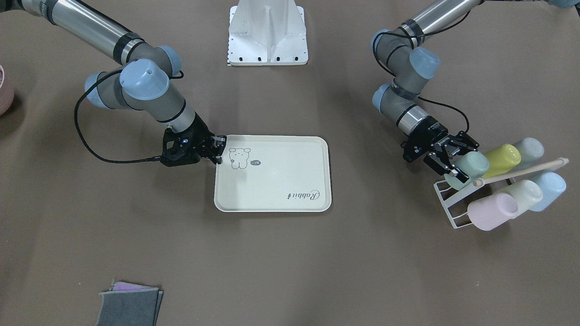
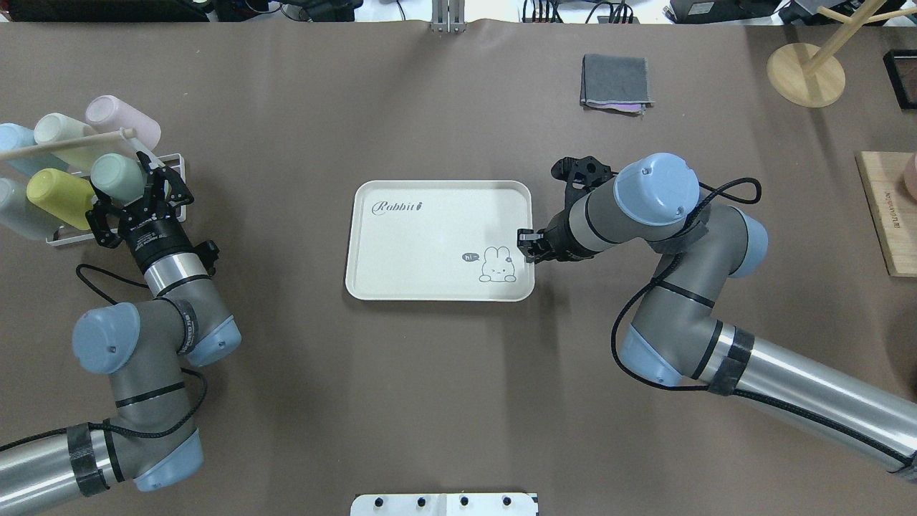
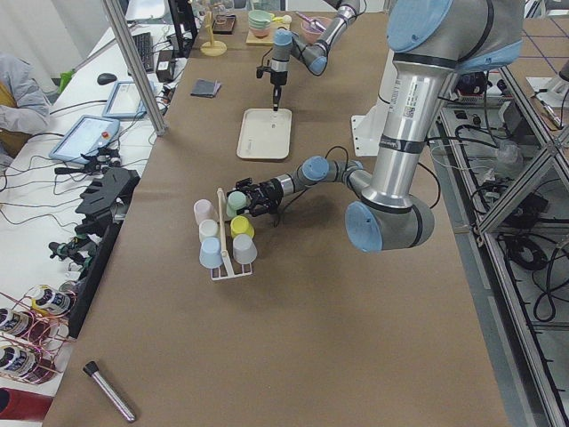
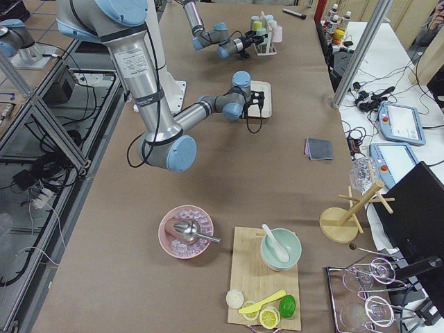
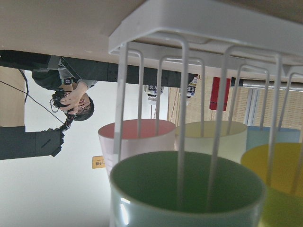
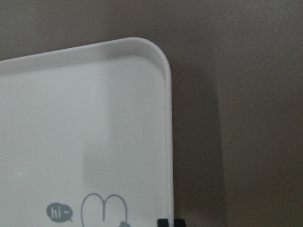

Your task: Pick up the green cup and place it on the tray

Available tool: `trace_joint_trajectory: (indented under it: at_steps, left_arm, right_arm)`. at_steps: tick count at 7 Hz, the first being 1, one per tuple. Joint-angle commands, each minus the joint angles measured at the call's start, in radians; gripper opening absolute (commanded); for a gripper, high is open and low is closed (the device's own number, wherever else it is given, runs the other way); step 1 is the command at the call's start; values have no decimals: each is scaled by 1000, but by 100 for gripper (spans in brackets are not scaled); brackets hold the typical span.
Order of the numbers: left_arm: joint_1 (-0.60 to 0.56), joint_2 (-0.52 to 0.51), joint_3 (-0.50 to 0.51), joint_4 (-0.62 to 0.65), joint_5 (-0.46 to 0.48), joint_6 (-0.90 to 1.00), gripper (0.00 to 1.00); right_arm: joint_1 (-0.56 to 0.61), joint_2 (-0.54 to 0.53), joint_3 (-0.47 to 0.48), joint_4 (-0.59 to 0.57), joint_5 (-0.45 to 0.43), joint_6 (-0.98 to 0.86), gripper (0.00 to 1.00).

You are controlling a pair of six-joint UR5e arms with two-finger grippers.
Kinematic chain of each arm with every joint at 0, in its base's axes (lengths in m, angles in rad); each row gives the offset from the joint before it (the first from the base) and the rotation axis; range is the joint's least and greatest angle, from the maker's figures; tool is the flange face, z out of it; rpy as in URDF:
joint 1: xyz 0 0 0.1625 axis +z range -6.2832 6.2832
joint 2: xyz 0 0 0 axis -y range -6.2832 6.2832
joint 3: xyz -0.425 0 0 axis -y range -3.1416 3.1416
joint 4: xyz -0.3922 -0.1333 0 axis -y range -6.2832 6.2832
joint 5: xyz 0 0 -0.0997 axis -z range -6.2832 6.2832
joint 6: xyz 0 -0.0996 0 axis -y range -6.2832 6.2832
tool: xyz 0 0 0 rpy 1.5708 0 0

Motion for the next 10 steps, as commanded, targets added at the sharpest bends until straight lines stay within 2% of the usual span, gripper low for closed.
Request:
trace_joint_trajectory:
  at_steps: [1,2,6,7,8,9,10]
  left_arm:
    - [0,3,-30,18,0,0,19]
    - [5,8,-97,50,0,0,15]
    - [-2,107,-370,178,-12,4,16]
    - [14,121,-482,219,-62,3,16]
    - [56,114,-577,215,-207,-18,16]
    - [108,85,-654,207,-345,-169,16]
    - [142,-2,-663,172,-457,-366,16]
  right_arm:
    - [-1,-1,0,0,0,9,71]
    - [1,-1,3,0,0,11,100]
    - [36,2,14,1,9,14,100]
    - [51,7,15,1,9,15,100]
    - [88,-2,34,1,14,15,100]
    - [158,-36,72,-14,36,11,100]
    - [227,-97,148,-78,72,-8,100]
